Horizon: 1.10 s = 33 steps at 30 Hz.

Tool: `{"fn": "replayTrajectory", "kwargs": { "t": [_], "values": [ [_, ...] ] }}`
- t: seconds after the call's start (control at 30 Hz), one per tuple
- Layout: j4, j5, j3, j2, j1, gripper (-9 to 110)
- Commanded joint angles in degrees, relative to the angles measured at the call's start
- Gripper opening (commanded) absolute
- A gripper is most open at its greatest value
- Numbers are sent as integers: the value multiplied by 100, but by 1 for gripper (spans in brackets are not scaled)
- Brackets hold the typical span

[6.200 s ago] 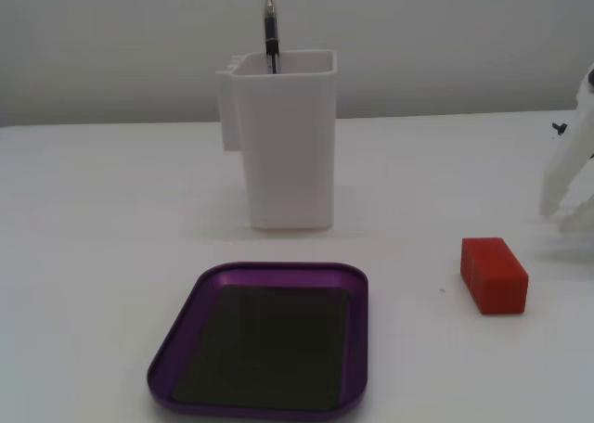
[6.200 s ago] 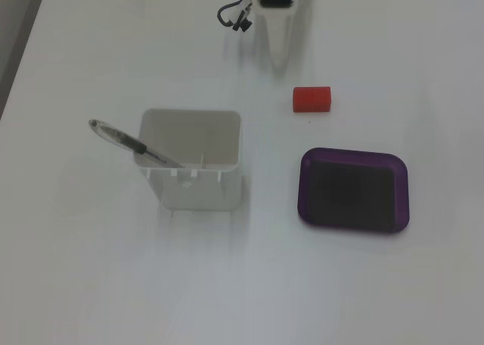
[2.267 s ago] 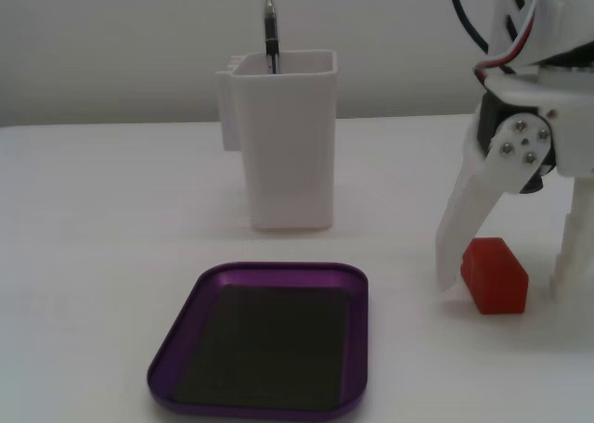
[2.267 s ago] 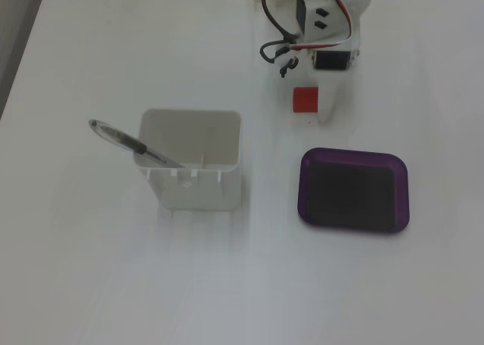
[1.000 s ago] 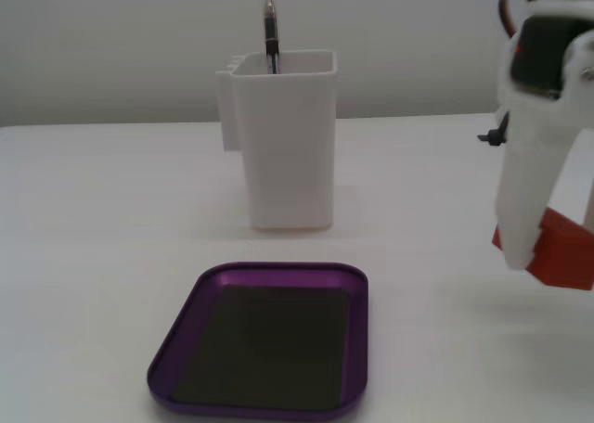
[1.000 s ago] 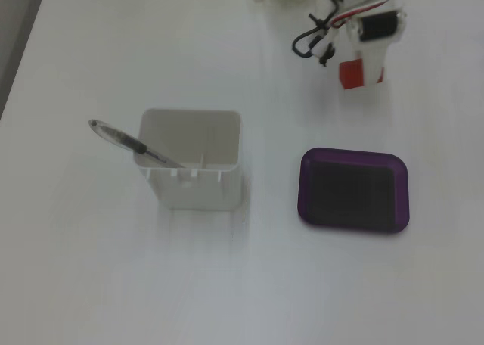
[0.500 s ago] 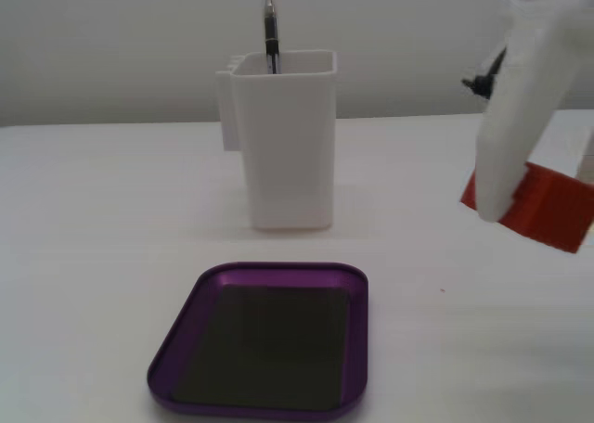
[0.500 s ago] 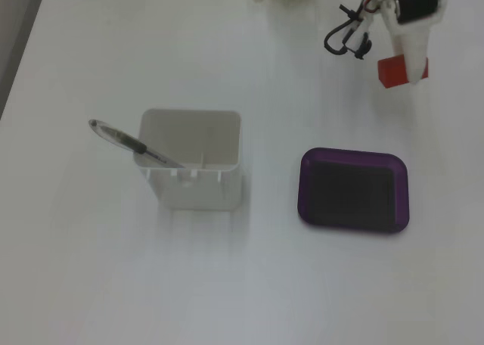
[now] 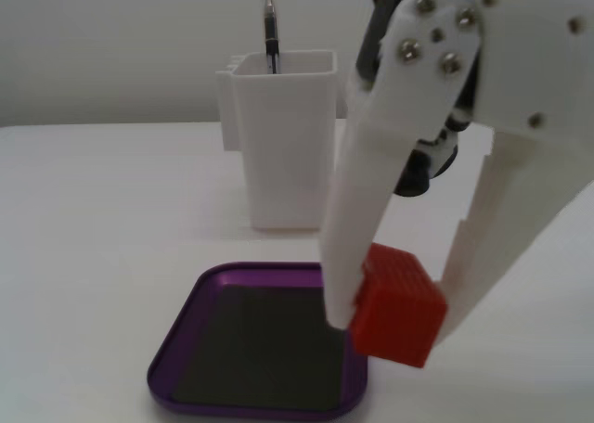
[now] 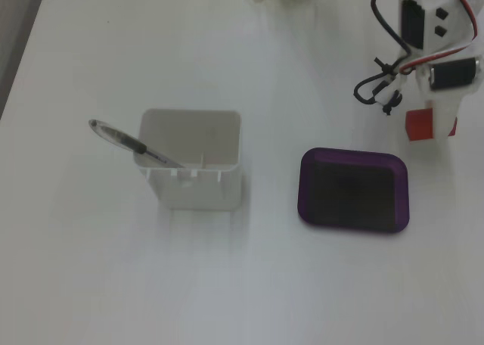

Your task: Pick up the red cube and place it in the box.

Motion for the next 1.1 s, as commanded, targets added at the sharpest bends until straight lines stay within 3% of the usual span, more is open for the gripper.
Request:
{"fn": "replayTrajectory", "kwargs": {
  "t": [0.0,0.4,1.07],
  "values": [
    [308,26,-958,-281,360,-1],
    [624,-35,-1450,-1318,624,-1],
    [545,-325,-1380,-1371,712,0]
  ]
}}
